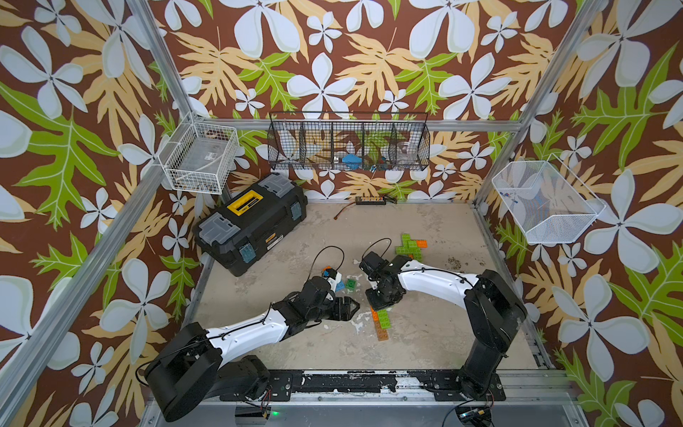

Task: Assemble a small pinwheel with lego
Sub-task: Assemble the lego brick with the lego brick.

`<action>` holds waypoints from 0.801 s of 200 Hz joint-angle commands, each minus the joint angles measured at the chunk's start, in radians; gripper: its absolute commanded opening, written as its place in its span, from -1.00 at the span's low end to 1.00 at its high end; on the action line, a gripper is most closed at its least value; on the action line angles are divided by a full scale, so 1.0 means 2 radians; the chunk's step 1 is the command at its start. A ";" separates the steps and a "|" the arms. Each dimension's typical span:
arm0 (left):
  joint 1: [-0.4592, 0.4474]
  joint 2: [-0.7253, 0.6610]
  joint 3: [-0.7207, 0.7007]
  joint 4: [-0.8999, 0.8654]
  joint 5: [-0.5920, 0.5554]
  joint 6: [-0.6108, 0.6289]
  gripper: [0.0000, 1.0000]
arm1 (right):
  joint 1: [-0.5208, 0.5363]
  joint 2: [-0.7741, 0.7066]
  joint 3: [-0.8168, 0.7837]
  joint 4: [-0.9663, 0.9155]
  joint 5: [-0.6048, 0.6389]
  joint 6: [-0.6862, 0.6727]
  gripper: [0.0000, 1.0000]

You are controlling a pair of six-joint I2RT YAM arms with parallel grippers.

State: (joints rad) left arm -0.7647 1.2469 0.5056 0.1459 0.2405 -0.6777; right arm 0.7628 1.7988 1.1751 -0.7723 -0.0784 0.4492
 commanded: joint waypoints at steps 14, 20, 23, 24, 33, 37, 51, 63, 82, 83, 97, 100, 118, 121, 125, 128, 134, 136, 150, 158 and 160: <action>0.000 0.008 0.011 0.006 0.003 0.009 0.63 | 0.000 0.001 -0.006 -0.047 -0.004 -0.019 -0.77; 0.001 0.009 0.012 0.006 0.003 0.009 0.63 | 0.000 0.001 -0.006 -0.049 -0.005 -0.020 -0.77; 0.001 0.009 0.013 0.006 0.003 0.009 0.63 | -0.001 0.000 -0.006 -0.049 -0.005 -0.021 -0.77; 0.001 0.009 0.013 0.006 0.003 0.009 0.63 | -0.001 0.000 -0.006 -0.049 -0.005 -0.022 -0.77; 0.001 0.009 0.013 0.007 0.002 0.008 0.63 | 0.000 -0.001 -0.005 -0.050 -0.004 -0.022 -0.77; 0.001 0.009 0.013 0.008 0.001 0.008 0.63 | -0.001 0.000 -0.006 -0.049 -0.003 -0.023 -0.77; 0.001 0.009 0.014 0.006 -0.003 0.006 0.63 | -0.001 0.004 -0.004 -0.048 0.002 -0.023 -0.77; 0.001 0.006 0.015 0.003 -0.012 0.006 0.63 | -0.001 0.009 0.002 -0.050 0.011 -0.019 -0.76; 0.010 -0.005 0.012 -0.004 -0.024 0.003 0.64 | -0.001 0.001 0.016 -0.057 0.030 -0.008 -0.69; 0.011 -0.006 0.012 -0.004 -0.024 0.003 0.63 | -0.001 0.000 0.017 -0.057 0.032 -0.007 -0.69; 0.019 -0.013 0.011 -0.008 -0.028 0.004 0.64 | 0.000 -0.009 0.028 -0.067 0.058 0.008 -0.69; 0.020 -0.014 0.010 -0.010 -0.030 0.005 0.64 | 0.000 -0.012 0.029 -0.069 0.062 0.012 -0.69; 0.027 -0.013 0.012 -0.015 -0.029 0.008 0.65 | 0.000 -0.021 0.032 -0.069 0.074 0.038 -0.67; 0.028 -0.012 0.013 -0.016 -0.029 0.009 0.65 | -0.001 -0.022 0.032 -0.069 0.076 0.042 -0.66; 0.029 -0.012 0.014 -0.016 -0.029 0.009 0.65 | 0.000 -0.023 0.031 -0.068 0.076 0.046 -0.64; 0.029 -0.011 0.015 -0.017 -0.028 0.010 0.65 | 0.000 -0.024 0.031 -0.066 0.074 0.049 -0.62; 0.029 -0.010 0.016 -0.018 -0.028 0.010 0.65 | -0.001 -0.026 0.029 -0.060 0.069 0.051 -0.58; 0.030 -0.009 0.016 -0.018 -0.028 0.010 0.65 | -0.001 -0.028 0.028 -0.059 0.066 0.052 -0.57; 0.030 -0.008 0.018 -0.020 -0.027 0.011 0.66 | -0.001 -0.034 0.026 -0.051 0.057 0.055 -0.50; 0.032 -0.010 0.018 -0.021 -0.028 0.010 0.67 | -0.001 -0.039 0.026 -0.049 0.056 0.055 -0.49; 0.032 -0.010 0.017 -0.021 -0.028 0.010 0.66 | -0.001 -0.040 0.026 -0.048 0.056 0.055 -0.49</action>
State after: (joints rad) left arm -0.7074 1.2270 0.5320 0.1234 0.1886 -0.6743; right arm 0.7597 1.7424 1.2278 -0.8757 0.0303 0.5220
